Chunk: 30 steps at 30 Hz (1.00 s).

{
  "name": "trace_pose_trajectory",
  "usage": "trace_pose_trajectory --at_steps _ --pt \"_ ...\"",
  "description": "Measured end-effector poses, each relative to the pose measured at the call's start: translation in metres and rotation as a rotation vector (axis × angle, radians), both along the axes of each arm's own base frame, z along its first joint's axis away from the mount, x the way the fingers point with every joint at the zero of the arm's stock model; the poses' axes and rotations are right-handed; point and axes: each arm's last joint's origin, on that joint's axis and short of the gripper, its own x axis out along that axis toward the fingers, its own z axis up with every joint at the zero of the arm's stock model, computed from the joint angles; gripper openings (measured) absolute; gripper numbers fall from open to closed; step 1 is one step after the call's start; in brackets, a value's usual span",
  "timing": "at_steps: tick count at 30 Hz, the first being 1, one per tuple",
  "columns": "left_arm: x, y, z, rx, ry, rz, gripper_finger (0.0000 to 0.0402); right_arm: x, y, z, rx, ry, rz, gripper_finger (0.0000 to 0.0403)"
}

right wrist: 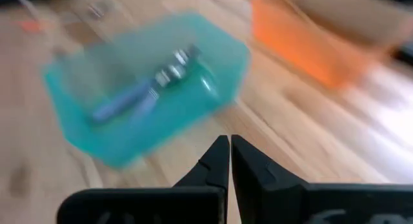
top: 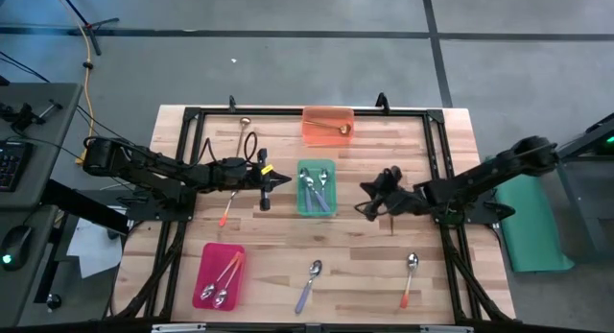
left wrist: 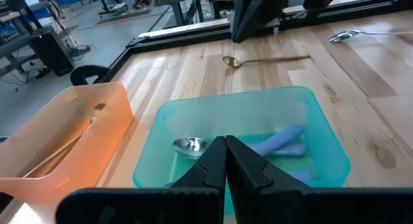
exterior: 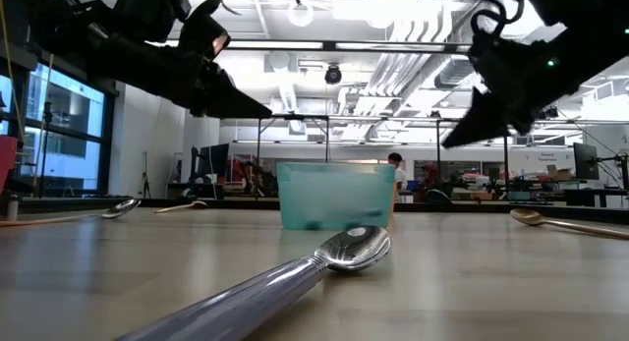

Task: Sort silverware by color (type)
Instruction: Put the gold spoon into the orange bin

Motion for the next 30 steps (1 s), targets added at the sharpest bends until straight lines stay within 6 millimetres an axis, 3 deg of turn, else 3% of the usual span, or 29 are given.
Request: trace_pose_trajectory --at_steps 10,17,30 --pt "-0.001 -0.003 -0.003 -0.027 0.027 -0.006 0.0000 -0.025 0.011 0.005 0.200 0.291 -0.148 0.0000" --pt "-0.001 -0.012 -0.004 -0.017 0.045 -0.044 0.0000 -0.043 0.018 -0.007 0.333 0.309 -0.276 0.0000" --pt "-0.001 -0.035 -0.005 -0.025 0.052 -0.139 0.0000 -0.055 0.020 -0.018 0.364 0.303 -0.346 0.0016"
